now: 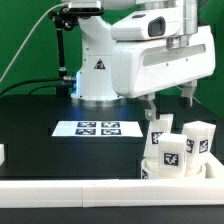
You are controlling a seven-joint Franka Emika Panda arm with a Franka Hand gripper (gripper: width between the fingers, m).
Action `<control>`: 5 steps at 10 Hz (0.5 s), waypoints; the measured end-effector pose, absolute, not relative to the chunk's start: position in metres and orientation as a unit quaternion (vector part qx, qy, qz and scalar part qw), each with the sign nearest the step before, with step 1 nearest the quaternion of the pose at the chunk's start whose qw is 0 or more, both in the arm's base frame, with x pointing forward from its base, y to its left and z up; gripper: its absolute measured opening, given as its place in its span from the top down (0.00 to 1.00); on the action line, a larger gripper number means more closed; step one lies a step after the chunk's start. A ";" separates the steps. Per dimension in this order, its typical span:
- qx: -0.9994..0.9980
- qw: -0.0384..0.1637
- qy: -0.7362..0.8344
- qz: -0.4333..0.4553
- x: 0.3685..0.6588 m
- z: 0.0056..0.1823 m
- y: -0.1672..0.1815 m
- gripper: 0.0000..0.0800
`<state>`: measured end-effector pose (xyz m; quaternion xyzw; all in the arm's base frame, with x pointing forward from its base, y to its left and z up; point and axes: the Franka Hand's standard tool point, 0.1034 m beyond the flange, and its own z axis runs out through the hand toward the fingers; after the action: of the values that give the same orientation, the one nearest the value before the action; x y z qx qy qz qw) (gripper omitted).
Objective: Assemble stool
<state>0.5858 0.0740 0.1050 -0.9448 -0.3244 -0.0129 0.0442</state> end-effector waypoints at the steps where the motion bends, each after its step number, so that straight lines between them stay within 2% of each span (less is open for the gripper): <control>1: -0.930 0.040 -0.366 -0.013 0.586 0.105 0.071 0.19; 3: -0.867 0.017 -0.497 -0.008 0.589 0.096 0.066 0.19; 5: -0.869 0.014 -0.495 -0.008 0.587 0.084 0.065 0.19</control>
Offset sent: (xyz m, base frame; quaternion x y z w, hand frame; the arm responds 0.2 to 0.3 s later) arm 0.0093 0.0071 -0.0185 0.0282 -0.0167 -0.1735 0.9843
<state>0.5872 0.0649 0.0840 -0.8689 -0.4947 -0.0079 0.0143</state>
